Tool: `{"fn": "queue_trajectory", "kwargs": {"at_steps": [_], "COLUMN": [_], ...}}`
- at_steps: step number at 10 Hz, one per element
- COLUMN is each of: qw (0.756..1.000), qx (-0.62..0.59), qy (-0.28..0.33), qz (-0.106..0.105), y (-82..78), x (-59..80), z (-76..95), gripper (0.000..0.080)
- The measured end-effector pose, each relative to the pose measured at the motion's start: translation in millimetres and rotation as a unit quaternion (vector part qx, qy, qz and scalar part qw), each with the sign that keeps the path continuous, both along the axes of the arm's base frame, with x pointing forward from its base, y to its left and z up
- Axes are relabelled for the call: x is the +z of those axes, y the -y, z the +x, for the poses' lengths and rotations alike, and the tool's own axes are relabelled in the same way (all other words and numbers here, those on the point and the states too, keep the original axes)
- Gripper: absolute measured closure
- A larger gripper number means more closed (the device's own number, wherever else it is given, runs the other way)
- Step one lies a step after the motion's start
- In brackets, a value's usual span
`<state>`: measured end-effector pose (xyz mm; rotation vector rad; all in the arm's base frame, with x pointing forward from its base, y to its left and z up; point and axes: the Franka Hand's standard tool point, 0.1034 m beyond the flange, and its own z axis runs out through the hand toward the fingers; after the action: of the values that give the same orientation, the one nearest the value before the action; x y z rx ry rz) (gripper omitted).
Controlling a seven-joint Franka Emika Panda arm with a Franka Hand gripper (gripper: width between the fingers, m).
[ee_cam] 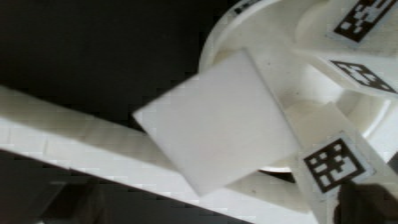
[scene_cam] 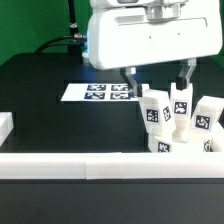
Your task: Assemble stool
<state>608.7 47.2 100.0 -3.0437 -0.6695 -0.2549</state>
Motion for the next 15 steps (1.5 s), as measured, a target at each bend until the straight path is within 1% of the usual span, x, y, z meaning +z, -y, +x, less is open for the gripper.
{"fn": "queue_trajectory", "kwargs": {"at_steps": [2,3,4,7,8,9,11,14,15], "qw": [0.998,0.995,0.989,0.977,0.971,0.969,0.973,0.977,0.977], "qx": [0.056,0.093,0.141,0.204,0.229,0.234,0.22,0.204,0.203], "qy": [0.001,0.002,0.005,0.006,0.005,0.004,0.004,0.003,0.004], "qz": [-0.018,-0.03,-0.044,-0.061,-0.071,-0.075,-0.074,-0.069,-0.069], "y": [8.4,10.0,9.2,3.4,2.9,2.7,1.2,-4.1,-4.3], "x": [0.0,-1.0,-2.7,-2.1,-1.5,-1.4,-1.3,10.6,11.3], "z": [0.5,0.6,1.5,2.2,2.7,2.9,2.9,3.6,3.8], "gripper": [0.0151,0.0151,0.0151,0.0151,0.0151,0.0151,0.0151,0.0151,0.0151]}}
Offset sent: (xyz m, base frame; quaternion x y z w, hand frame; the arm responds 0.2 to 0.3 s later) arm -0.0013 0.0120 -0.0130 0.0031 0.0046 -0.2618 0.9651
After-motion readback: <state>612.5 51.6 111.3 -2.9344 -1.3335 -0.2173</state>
